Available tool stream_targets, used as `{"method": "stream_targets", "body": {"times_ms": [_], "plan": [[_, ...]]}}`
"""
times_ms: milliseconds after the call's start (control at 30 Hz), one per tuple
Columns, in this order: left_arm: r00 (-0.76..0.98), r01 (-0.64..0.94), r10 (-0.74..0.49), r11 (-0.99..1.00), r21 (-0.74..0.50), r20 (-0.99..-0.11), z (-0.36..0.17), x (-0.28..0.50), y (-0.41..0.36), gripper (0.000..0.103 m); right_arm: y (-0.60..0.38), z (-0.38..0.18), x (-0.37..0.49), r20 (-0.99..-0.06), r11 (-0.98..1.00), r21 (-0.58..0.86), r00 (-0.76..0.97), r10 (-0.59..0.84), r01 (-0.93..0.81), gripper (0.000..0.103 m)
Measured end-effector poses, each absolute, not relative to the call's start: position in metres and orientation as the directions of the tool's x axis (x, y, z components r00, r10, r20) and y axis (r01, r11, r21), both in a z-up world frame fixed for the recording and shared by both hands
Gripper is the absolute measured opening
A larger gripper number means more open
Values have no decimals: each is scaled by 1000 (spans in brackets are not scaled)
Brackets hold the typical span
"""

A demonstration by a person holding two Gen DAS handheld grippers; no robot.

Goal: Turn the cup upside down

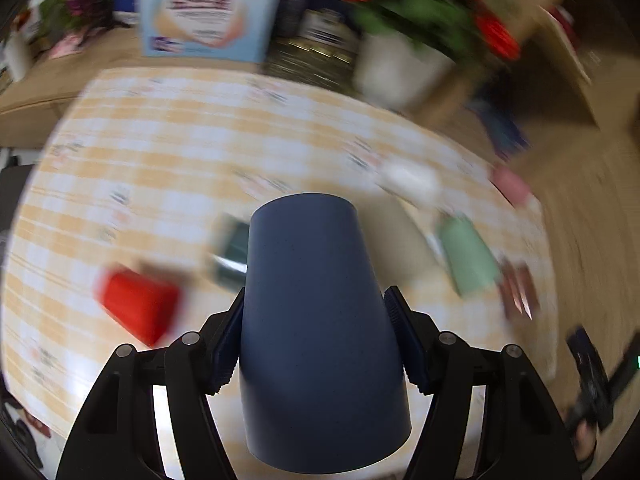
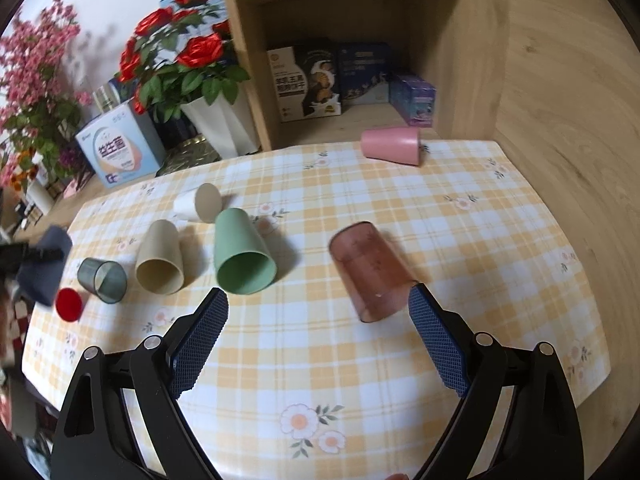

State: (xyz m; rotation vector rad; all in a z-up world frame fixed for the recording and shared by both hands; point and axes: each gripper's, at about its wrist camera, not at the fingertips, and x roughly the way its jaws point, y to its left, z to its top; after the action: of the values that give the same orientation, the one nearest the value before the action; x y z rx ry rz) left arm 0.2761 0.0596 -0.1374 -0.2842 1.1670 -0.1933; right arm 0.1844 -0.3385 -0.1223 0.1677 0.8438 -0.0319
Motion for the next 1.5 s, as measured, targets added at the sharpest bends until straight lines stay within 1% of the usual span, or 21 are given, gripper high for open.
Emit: {"method": "stream_targets", "body": {"times_ms": [100, 267, 433, 533, 700, 867, 1067, 1200, 1233, 1267, 1300, 1333, 1500], "plan": [[349, 55, -355, 932, -359, -868, -152, 251, 7, 65, -355, -127, 179, -749, 982, 144, 662, 26, 124, 89], [275, 76, -444, 894, -441, -853, -188, 230, -68, 65, -382, -134, 167, -756, 978, 136, 655, 0, 158, 89], [229, 62, -465, 884, -464, -855, -220, 228, -126, 64, -408, -140, 155, -763, 976, 126, 646, -20, 179, 89], [213, 78, -458, 889, -452, -863, -231, 226, -151, 64, -421, -142, 148, -765, 974, 124, 643, -28, 190, 89], [204, 113, -438, 899, -424, -875, -238, 224, -182, 62, -441, -148, 143, -775, 968, 118, 630, -49, 220, 89], [163, 95, -437, 899, -427, -885, -253, 227, -196, 61, -449, -150, 140, -776, 963, 132, 628, -47, 236, 89], [170, 102, -437, 899, -425, -883, -252, 236, -210, 61, -448, -151, 141, -781, 964, 132, 623, -43, 232, 89], [159, 142, -440, 896, -420, -884, -251, 233, -218, 62, -447, -150, 140, -784, 964, 129, 619, -45, 234, 89], [160, 144, -441, 896, -421, -883, -250, 233, -219, 63, -447, -151, 140, -785, 964, 127, 617, -46, 233, 89], [159, 147, -444, 894, -423, -882, -249, 232, -218, 67, -446, -151, 140, -787, 964, 125, 615, -47, 234, 89], [160, 149, -444, 894, -423, -882, -248, 232, -216, 74, -446, -151, 140, -789, 964, 125, 613, -47, 234, 89], [171, 151, -440, 896, -418, -882, -245, 231, -213, 78, -445, -151, 139, -790, 964, 129, 612, -43, 234, 89], [232, 178, -424, 903, -390, -875, -227, 223, -198, 83, -437, -147, 140, -788, 964, 154, 616, -13, 217, 89]]}}
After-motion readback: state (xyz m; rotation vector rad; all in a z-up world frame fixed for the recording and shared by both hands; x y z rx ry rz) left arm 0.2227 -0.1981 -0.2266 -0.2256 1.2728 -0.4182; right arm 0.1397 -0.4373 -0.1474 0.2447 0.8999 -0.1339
